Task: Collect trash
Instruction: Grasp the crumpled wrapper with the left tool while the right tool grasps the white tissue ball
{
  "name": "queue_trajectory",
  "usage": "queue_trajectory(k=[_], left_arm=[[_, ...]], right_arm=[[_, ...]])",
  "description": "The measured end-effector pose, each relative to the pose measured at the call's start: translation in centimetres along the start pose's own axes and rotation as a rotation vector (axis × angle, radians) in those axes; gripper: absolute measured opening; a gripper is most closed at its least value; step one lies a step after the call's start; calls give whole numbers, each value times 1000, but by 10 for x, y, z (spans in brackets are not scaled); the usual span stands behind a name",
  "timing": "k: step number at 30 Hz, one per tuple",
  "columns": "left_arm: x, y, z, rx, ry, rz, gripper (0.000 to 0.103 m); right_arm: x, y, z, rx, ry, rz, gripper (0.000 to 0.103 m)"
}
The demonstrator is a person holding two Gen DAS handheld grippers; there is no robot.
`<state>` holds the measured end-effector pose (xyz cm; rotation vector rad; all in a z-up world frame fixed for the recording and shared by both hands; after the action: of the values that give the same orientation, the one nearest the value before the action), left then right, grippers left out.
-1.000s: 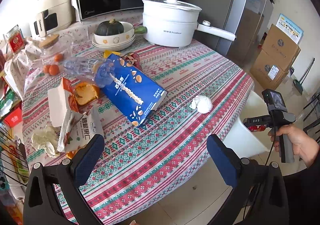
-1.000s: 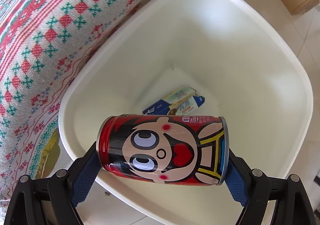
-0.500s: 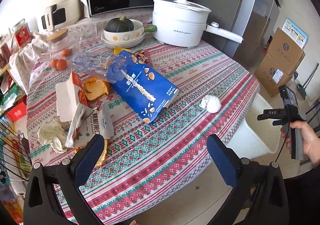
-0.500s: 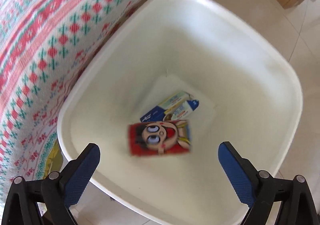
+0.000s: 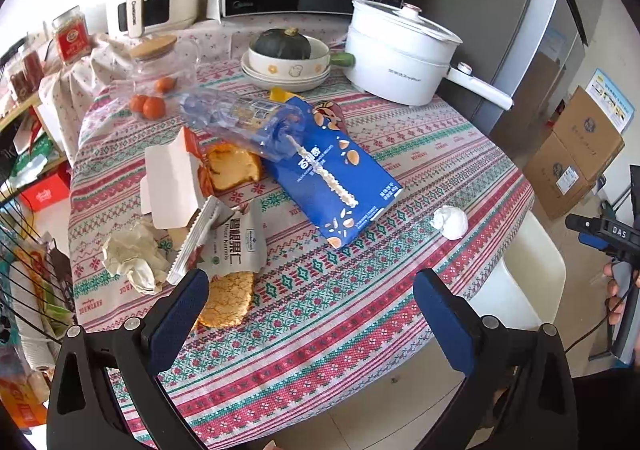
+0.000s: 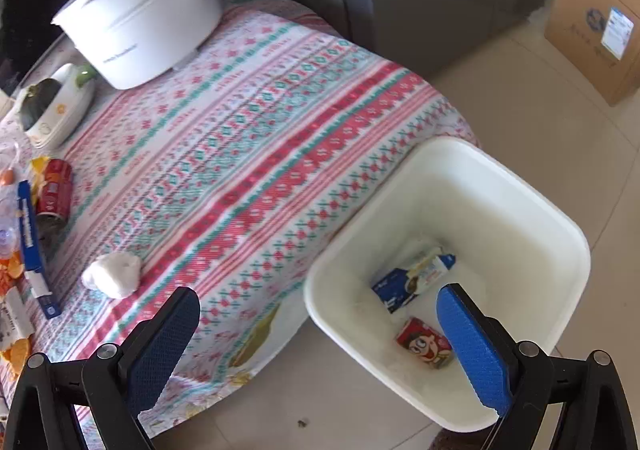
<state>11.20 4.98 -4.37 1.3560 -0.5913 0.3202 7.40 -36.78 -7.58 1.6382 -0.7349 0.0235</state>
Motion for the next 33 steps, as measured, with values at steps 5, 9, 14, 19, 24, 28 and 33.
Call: queue_trajectory(k=[5, 9, 14, 19, 24, 28, 33], left_arm=[[0, -2, -28, 20, 69, -13, 103], [-1, -5, -54, 41, 132, -32, 103], [3, -3, -87, 44, 200, -55, 103], [9, -1, -110, 115, 158, -68, 102], [-7, -29, -146, 105, 262, -117, 79], [-8, -41, -161, 102, 317, -111, 72], [-6, -58, -165, 144, 312, -120, 63]], right_arm=[[-3, 17, -40, 53, 89, 40, 98], [-6, 17, -64, 66, 148, 52, 98], [-10, 14, -87, 86, 194, 42, 98], [-12, 10, -103, 109, 214, 23, 98], [-11, 9, -119, 112, 252, 30, 98], [-11, 4, -128, 113, 266, 21, 98], [-13, -4, -139, 113, 281, 8, 98]])
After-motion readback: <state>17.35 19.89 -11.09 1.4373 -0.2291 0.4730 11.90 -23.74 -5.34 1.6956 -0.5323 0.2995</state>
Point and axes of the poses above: each gripper's, at about its wrist camera, not at the fingertips, and y roughly against the way its jaws point, z to its right, x to its top, the point moved 1 cm from there along -y, roughly the way its jaws point, and after that the axes turned 2 degrees about -y, right-handed, at the moved point
